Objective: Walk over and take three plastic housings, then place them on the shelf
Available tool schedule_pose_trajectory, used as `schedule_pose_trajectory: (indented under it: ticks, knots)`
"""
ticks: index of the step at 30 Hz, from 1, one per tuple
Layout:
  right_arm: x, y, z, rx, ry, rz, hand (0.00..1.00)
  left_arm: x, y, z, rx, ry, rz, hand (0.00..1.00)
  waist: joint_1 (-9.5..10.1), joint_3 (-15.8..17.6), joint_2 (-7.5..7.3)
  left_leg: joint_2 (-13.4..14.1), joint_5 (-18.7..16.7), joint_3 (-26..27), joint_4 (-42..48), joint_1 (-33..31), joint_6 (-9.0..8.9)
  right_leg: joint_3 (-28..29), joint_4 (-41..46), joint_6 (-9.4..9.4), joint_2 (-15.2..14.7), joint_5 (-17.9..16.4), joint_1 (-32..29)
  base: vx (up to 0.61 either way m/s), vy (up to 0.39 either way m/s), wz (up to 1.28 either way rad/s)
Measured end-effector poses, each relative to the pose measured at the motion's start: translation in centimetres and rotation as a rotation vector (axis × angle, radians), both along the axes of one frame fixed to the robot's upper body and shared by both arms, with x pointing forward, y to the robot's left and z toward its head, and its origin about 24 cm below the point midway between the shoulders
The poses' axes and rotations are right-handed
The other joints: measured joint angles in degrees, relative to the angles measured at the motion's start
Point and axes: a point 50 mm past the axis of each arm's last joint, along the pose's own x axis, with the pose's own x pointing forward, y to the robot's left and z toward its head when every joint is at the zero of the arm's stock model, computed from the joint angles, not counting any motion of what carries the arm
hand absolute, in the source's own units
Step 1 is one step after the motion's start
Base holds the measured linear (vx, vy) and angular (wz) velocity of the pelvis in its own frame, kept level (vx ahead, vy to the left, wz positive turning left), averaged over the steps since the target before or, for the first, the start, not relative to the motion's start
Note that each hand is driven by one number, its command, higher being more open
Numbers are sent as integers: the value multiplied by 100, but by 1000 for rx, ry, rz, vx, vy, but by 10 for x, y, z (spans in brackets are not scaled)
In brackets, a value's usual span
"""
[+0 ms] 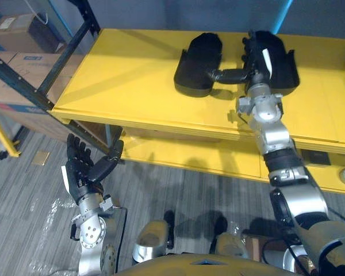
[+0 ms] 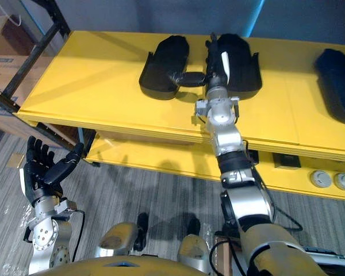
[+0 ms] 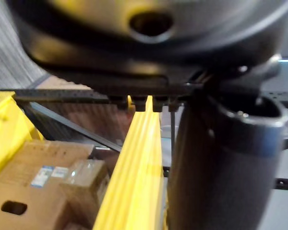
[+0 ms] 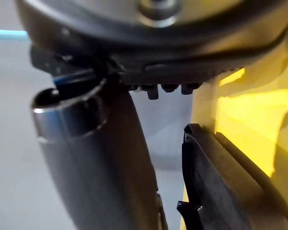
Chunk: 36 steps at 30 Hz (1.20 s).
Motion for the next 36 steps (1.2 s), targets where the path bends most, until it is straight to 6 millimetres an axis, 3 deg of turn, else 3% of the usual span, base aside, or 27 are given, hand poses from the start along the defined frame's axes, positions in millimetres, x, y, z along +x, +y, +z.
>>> schedule_pose_trajectory:
  ticks: [6, 13, 18, 21, 29, 36]
  knots:
    - [8, -11, 41, 7, -88, -23, 100, -5, -7, -30, -30, 129, -30, 100, 199, 257, 61, 1, 141, -95, -113, -75, -16, -73, 193, -24, -37, -75, -155, -28, -11, 9]
    - [16, -18, 49, 9, -53, -53, 100, -3, -25, -38, -49, 158, -148, 100, 245, 444, 144, -30, 283, -188, -239, -126, -31, -121, 689, -44, -133, -314, -429, -41, -21, 9]
    - [18, -39, 59, -6, -19, -126, 100, -8, -49, -63, -95, 268, -320, 100, 339, 541, 310, -35, 412, -205, -327, -305, -59, -116, 1024, -82, -183, -427, -801, -37, -24, 4]
    - [16, -47, 75, -17, -53, -150, 100, -15, -61, -77, -150, 331, -376, 100, 340, 592, 381, -42, 448, -207, -318, -408, -80, -90, 1354, -116, -236, -574, -1063, -28, -41, 2]
    - [12, -57, 90, -49, -79, -162, 100, -12, -67, -76, -188, 316, -386, 100, 348, 646, 488, -24, 515, -190, -285, -596, -134, 2, 1706, -186, -249, -684, -1428, -43, -29, -3]
    - [14, -49, 92, -88, -58, -62, 100, -12, -70, -77, -222, 316, -382, 100, 350, 654, 524, 0, 564, -205, -274, -660, -176, -1, 1867, -237, -248, -725, -1552, -19, -4, 0]
